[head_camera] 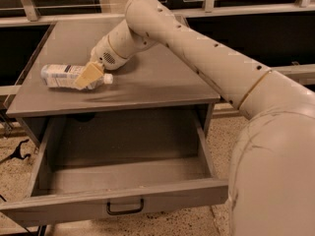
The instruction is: Place blue plastic bottle into top drawer
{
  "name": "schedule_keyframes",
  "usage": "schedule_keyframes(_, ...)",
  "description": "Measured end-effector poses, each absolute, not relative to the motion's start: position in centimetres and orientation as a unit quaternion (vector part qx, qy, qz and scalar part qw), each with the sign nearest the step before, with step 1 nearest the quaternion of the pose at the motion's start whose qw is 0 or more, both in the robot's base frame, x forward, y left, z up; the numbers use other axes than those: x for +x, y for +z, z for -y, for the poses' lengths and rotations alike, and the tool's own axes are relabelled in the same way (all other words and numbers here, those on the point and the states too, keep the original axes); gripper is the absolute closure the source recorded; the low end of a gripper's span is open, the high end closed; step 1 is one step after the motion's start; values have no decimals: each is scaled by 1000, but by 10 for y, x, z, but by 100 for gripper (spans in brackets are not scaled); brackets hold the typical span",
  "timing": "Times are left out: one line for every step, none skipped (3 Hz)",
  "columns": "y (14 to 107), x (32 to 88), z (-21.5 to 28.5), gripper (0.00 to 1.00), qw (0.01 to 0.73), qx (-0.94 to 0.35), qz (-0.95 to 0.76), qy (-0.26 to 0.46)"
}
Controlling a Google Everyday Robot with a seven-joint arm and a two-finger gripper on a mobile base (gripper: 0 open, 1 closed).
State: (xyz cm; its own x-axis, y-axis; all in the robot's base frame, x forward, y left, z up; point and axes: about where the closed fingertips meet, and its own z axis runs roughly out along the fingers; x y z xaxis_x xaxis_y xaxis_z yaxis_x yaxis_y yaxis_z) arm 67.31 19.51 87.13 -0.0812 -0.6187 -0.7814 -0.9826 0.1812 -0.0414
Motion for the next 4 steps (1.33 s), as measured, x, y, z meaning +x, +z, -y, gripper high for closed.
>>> schedule_keyframes(863, 673, -201, 32, 342, -582, -685, 273)
schedule_keyframes(854, 672, -206, 33, 336, -583, -685, 282)
schedule_keyframes(850, 671, -208, 48, 333, -583, -684, 284)
schedule_keyframes(850, 671, -208, 79, 333, -583, -684, 284)
